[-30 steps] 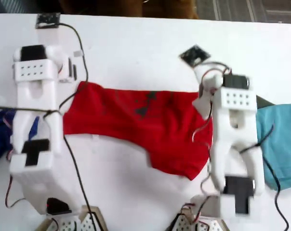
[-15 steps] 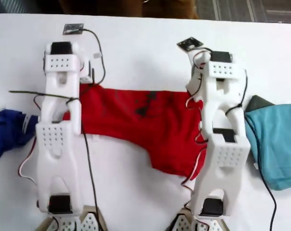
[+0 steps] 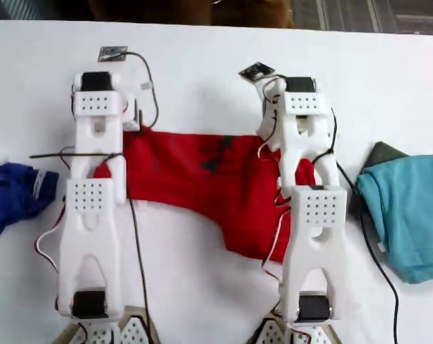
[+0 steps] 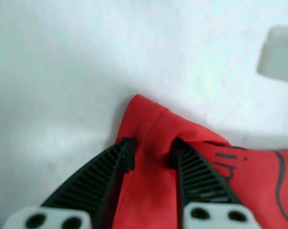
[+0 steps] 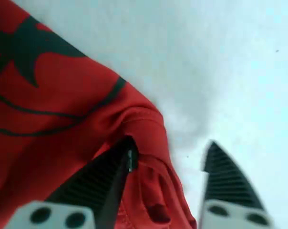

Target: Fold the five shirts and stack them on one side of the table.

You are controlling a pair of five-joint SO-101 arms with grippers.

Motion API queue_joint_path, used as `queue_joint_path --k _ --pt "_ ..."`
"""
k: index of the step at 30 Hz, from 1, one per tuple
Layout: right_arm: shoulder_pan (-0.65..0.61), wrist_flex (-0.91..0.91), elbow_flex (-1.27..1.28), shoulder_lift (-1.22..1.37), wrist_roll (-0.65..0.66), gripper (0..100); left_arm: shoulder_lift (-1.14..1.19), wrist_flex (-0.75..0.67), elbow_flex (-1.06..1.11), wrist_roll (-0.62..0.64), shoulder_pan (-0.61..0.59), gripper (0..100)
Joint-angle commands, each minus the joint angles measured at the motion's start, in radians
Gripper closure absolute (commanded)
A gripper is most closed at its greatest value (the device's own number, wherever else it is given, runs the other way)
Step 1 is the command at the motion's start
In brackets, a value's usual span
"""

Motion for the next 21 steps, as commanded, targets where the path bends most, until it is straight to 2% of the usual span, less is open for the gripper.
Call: queue_joint_path --k 1,2,6,10,21 --pt "-0.004 0.013 -0.064 0.007 -0.009 98.1 -0.012 0.008 -0.042 0.008 0.003 85" --pt "-0.002 0.024 -0.074 0.01 -0.009 95.6 -0.011 0.008 -0.042 0.008 0.003 85" --pt "0.007 0.038 -0.101 0.022 -0.009 97.8 -0.008 0.008 -0.042 0.009 0.003 85" --pt "0.039 0.038 -0.14 0.022 -0.009 98.1 -0.011 0.002 -0.048 0.109 -0.041 94" --pt "0.127 0.038 -0.195 0.015 -0.009 98.1 -0.015 0.008 -0.05 0.115 -0.087 94"
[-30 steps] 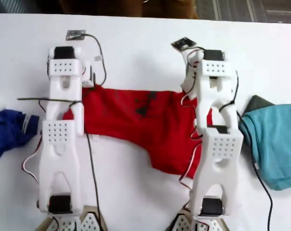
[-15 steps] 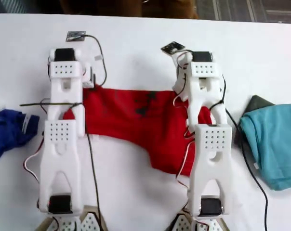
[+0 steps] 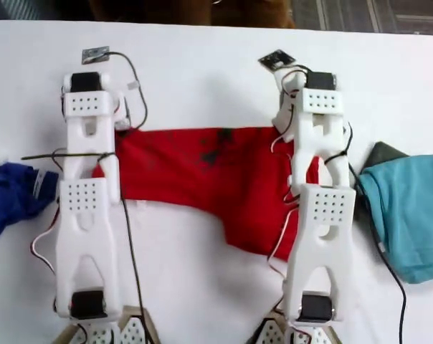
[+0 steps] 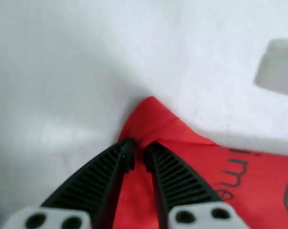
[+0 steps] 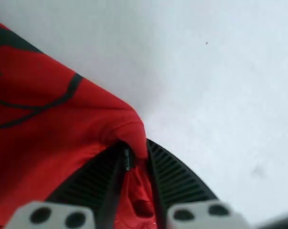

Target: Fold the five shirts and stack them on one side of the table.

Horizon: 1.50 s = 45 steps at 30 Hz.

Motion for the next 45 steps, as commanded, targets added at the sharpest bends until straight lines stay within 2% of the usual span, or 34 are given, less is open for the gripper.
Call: queue_joint_path --k 1,7,14,18,27,36,38,45 --pt "0.036 0.007 -0.043 -0.018 -0.011 98.1 -0.017 0.005 -0.05 0.008 -0.032 94" --pt "0.039 0.002 -0.043 -0.018 -0.012 98.1 -0.017 0.0 -0.05 0.012 -0.054 94" --pt "0.065 -0.019 -0.043 -0.018 -0.068 98.1 -0.018 -0.015 -0.051 0.086 -0.124 94" --pt "0.071 -0.019 -0.044 -0.019 -0.068 98.1 -0.018 -0.015 -0.056 0.084 -0.127 94" --pt "0.064 -0.012 -0.066 -0.03 -0.066 98.1 -0.017 0.002 -0.239 0.083 -0.115 94" --pt "0.053 -0.005 -0.219 -0.071 -0.06 97.7 -0.028 0.037 -0.236 0.026 -0.086 94" --pt "0.041 -0.005 -0.227 -0.067 -0.058 93.9 -0.048 0.037 -0.232 0.026 -0.074 94" --pt "0.039 -0.027 -0.233 -0.071 -0.057 69.0 -0.121 0.038 -0.232 0.026 -0.002 94"
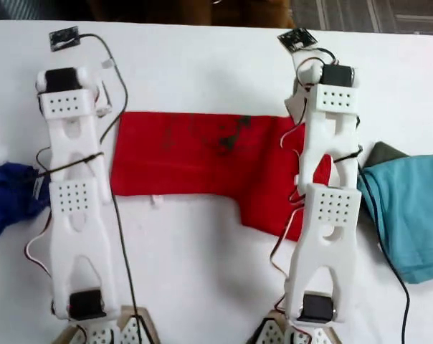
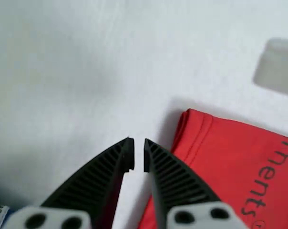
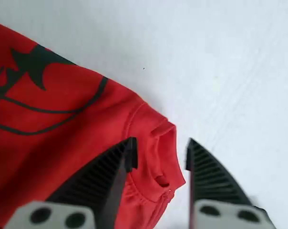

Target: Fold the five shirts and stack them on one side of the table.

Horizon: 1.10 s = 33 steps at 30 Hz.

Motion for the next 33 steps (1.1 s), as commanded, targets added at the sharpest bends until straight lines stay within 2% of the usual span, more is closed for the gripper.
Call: queue_joint_path --k 1,7,9,12,14,17,21,27,33 --pt "0.004 -0.015 -0.048 -0.074 0.003 67.8 -0.106 0.018 -0.031 -0.009 0.052 94" --pt "0.028 0.062 -0.118 -0.101 0.003 70.7 -0.117 0.02 -0.028 -0.009 0.126 94" --pt "0.024 0.11 -0.118 -0.102 0.003 78.9 -0.12 0.02 0.012 -0.009 0.144 94" --pt "0.022 0.156 -0.118 -0.097 0.0 99.8 -0.118 0.015 0.088 -0.009 0.152 94" --pt "0.022 0.159 -0.106 -0.093 -0.002 94.5 -0.115 0.003 0.15 -0.011 0.143 94" --pt "0.012 0.154 -0.106 -0.09 -0.003 98.5 -0.117 -0.029 0.259 -0.011 0.126 94" --pt "-0.038 0.15 -0.106 -0.064 0.002 98.1 -0.117 -0.031 0.36 -0.057 0.114 94" --pt "-0.102 0.09 -0.117 0.085 0.002 98.1 -0.118 -0.031 0.366 -0.083 0.109 94" --pt "-0.085 0.036 -0.117 0.127 -0.003 98.1 -0.117 -0.028 0.375 -0.123 0.064 94"
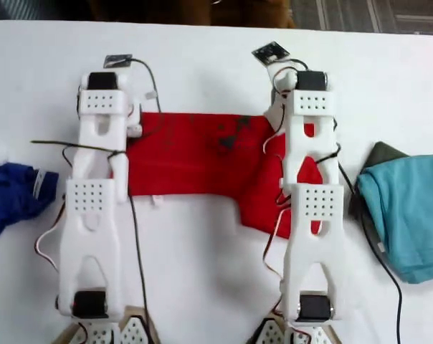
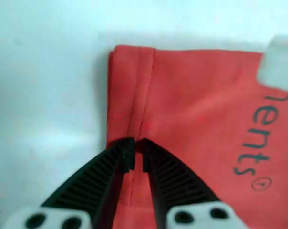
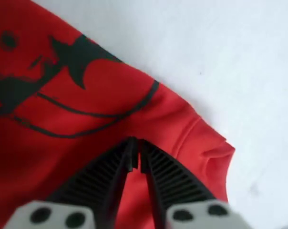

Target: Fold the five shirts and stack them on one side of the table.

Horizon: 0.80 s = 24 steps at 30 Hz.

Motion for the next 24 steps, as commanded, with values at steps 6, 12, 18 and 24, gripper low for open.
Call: queue_joint_path --k 6,12,18,24 --pt "0.051 -0.039 -0.026 -0.01 0.002 98.1 -0.06 -0.003 0.002 -0.052 -0.118 94" --pt "0.09 -0.058 -0.032 -0.018 0.002 98.1 -0.009 0.023 -0.008 -0.052 -0.144 94" --pt "0.096 -0.036 -0.035 -0.053 0.002 98.1 -0.051 0.026 -0.01 -0.051 -0.149 94" --pt "0.096 0.031 -0.035 -0.236 0.002 98.1 -0.186 0.038 -0.002 -0.051 -0.21 94"
